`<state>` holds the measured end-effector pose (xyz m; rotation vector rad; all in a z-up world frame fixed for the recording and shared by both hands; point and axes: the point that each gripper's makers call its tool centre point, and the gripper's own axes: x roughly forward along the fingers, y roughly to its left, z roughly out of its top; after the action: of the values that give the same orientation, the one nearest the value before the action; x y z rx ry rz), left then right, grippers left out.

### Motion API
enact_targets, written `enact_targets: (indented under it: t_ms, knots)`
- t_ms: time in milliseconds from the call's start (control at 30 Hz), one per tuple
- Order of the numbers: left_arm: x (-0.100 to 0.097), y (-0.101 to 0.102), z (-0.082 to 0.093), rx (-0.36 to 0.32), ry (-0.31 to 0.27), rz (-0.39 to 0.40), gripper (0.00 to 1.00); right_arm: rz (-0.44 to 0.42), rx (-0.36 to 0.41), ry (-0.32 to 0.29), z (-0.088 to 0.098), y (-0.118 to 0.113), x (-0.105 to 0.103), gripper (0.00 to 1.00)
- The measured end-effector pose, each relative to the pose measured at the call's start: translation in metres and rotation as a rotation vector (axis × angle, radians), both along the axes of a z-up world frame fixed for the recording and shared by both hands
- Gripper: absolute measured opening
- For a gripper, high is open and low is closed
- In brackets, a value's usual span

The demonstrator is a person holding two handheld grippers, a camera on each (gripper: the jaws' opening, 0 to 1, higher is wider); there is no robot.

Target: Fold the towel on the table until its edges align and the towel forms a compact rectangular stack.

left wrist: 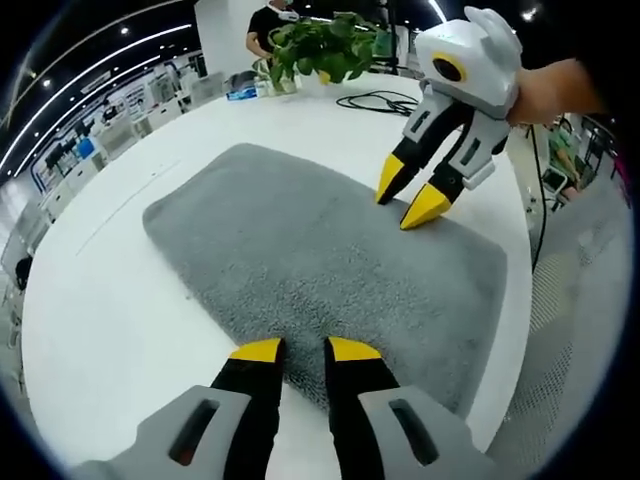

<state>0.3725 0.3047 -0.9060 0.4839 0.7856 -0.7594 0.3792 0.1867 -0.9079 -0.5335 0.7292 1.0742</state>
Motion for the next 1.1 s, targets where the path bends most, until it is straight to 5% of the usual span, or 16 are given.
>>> enact_targets:
  t_ms: [267,567,1100]
  knots:
    - [-0.006,0.005,0.013,-0.025,-0.034,0.004,0.25,0.01,0.049,-0.034,0.015,0.005,-0.011,0.18]
    - [-0.021,0.001,0.029,-0.055,-0.059,-0.076,0.26,0.003,0.149,-0.034,0.032,0.015,-0.015,0.26]
    - [-0.046,-0.016,0.042,-0.152,-0.023,-0.179,0.29,0.07,0.206,-0.061,0.04,0.017,-0.042,0.39]
